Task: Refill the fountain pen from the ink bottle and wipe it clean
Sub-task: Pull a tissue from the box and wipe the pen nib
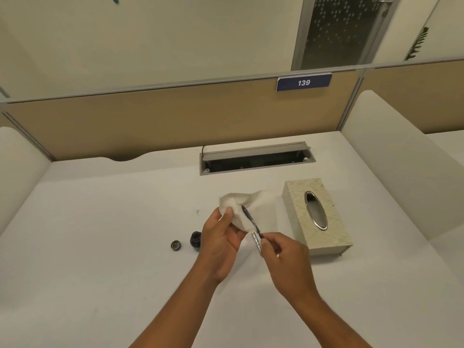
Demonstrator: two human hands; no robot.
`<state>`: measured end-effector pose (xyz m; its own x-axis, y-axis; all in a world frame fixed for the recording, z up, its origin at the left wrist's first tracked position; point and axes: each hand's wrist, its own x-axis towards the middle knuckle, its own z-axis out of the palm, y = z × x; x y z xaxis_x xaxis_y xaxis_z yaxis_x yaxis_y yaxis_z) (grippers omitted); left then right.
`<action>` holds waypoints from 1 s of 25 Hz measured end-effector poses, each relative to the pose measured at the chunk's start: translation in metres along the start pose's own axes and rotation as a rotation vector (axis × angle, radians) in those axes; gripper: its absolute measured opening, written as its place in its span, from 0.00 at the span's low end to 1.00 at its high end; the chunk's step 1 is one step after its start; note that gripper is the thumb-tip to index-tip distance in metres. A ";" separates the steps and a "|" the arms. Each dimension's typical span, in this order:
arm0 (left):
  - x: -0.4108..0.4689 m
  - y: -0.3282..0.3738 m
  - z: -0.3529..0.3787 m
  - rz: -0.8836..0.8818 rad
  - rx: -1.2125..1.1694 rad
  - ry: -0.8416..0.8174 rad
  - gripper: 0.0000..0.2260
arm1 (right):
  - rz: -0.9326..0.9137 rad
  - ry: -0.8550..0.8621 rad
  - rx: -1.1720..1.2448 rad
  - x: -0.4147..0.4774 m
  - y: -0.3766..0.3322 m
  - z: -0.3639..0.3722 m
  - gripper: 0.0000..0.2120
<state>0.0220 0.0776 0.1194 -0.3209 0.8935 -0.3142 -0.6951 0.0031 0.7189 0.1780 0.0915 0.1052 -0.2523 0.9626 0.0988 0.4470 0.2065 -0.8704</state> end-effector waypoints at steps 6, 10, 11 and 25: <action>-0.014 0.012 -0.011 0.033 0.017 0.039 0.12 | -0.214 0.045 -0.262 -0.008 -0.014 0.012 0.07; -0.014 0.017 -0.020 0.053 -0.010 0.092 0.12 | -0.318 0.035 -0.446 -0.014 -0.018 0.013 0.04; -0.014 0.018 -0.023 0.062 -0.014 0.097 0.12 | -0.333 0.040 -0.478 -0.015 -0.019 0.013 0.03; -0.019 0.017 -0.031 0.082 -0.060 0.103 0.14 | -0.335 0.102 -0.426 -0.009 -0.031 0.014 0.04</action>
<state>-0.0037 0.0469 0.1187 -0.4405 0.8388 -0.3198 -0.6997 -0.0976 0.7077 0.1548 0.0743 0.1244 -0.3655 0.8399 0.4012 0.6696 0.5366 -0.5135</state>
